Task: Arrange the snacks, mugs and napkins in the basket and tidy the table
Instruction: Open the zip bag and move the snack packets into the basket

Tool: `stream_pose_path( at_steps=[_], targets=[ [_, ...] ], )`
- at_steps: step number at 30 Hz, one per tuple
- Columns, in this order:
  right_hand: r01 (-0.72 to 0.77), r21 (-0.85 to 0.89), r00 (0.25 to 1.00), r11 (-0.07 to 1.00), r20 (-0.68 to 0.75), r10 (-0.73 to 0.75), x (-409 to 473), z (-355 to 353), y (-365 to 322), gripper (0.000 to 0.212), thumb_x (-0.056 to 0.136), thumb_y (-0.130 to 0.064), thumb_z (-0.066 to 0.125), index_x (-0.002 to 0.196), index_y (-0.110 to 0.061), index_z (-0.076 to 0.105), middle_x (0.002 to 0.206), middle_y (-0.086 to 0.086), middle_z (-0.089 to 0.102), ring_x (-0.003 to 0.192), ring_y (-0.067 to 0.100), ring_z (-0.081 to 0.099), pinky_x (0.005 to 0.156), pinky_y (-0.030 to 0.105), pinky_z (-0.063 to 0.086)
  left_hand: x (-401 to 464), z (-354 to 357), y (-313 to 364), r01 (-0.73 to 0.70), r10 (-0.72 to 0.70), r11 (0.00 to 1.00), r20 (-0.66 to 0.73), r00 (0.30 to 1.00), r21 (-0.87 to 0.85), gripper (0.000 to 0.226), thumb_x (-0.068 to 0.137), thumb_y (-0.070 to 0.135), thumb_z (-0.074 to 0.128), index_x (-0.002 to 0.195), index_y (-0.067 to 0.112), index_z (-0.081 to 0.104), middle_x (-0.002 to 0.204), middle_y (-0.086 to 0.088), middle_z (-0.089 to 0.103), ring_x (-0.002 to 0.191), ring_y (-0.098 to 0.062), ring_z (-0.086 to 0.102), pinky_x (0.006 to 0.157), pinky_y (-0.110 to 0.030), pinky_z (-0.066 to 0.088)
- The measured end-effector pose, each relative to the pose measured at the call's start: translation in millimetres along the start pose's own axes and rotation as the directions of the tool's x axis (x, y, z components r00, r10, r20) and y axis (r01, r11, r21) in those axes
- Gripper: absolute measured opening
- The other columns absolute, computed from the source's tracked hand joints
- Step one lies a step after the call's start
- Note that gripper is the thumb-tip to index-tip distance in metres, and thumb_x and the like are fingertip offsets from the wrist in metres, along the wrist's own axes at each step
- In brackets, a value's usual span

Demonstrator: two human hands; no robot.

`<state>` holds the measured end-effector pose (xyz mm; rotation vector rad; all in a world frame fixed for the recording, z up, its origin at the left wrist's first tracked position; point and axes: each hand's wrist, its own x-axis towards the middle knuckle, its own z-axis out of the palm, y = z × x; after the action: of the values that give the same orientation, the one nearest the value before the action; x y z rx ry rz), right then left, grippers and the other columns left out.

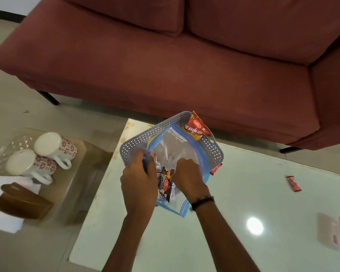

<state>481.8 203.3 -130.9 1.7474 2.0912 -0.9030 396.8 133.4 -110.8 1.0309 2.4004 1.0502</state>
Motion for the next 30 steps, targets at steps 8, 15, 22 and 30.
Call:
stream_pose_path(
  at_steps=[8, 15, 22, 30],
  targets=[
    [-0.036, -0.022, 0.999, 0.999, -0.030, 0.036, 32.1, 51.5, 10.8, 0.023, 0.090, -0.011, 0.053, 0.112, -0.004, 0.056, 0.118, 0.014, 0.060, 0.110, 0.029, 0.059, 0.090, 0.034, 0.048, -14.4, 4.8, -4.1, 0.008, -0.008, 0.999, -0.009, 1.000, -0.039, 0.030, 0.095, 0.033, 0.045, 0.108, 0.010, 0.059, 0.087, -0.007, 0.068, 0.070, -0.014, 0.060, 0.059, -0.011, 0.044],
    [0.200, 0.031, 0.957, 0.979, -0.218, -0.189, 0.4, 25.0, 18.7, 0.026, 0.085, -0.005, 0.051, 0.067, -0.014, 0.034, 0.076, 0.013, 0.060, 0.075, 0.034, 0.055, 0.045, 0.023, 0.021, -20.8, 4.3, -1.3, 0.029, -0.031, 0.996, -0.016, 0.999, -0.085, 0.025, 0.096, 0.028, 0.049, 0.107, 0.008, 0.059, 0.091, -0.007, 0.067, 0.075, -0.018, 0.063, 0.063, -0.020, 0.047],
    [0.483, 0.327, 0.831, 0.812, -0.463, -0.308, -51.9, -58.9, 36.6, 0.018, 0.090, -0.015, 0.058, 0.079, -0.018, 0.045, 0.076, 0.002, 0.068, 0.072, 0.010, 0.068, 0.055, 0.029, 0.054, 3.0, 2.8, 12.8, 0.097, -0.105, 0.983, -0.044, 0.994, -0.154, 0.027, 0.096, 0.028, 0.046, 0.105, 0.006, 0.058, 0.099, -0.011, 0.066, 0.081, -0.016, 0.061, 0.057, -0.007, 0.039],
    [0.528, 0.215, 0.634, 0.822, -0.743, -0.213, -61.4, -127.5, 52.5, 0.019, 0.092, -0.019, 0.057, 0.081, -0.017, 0.042, 0.069, 0.005, 0.067, 0.065, 0.024, 0.066, 0.051, 0.045, 0.050, 17.4, 8.9, 25.3, 0.145, -0.159, 0.971, -0.060, 0.986, -0.189, 0.024, 0.097, 0.022, 0.047, 0.103, 0.004, 0.060, 0.101, -0.015, 0.066, 0.088, -0.022, 0.061, 0.069, -0.027, 0.043]
  ],
)
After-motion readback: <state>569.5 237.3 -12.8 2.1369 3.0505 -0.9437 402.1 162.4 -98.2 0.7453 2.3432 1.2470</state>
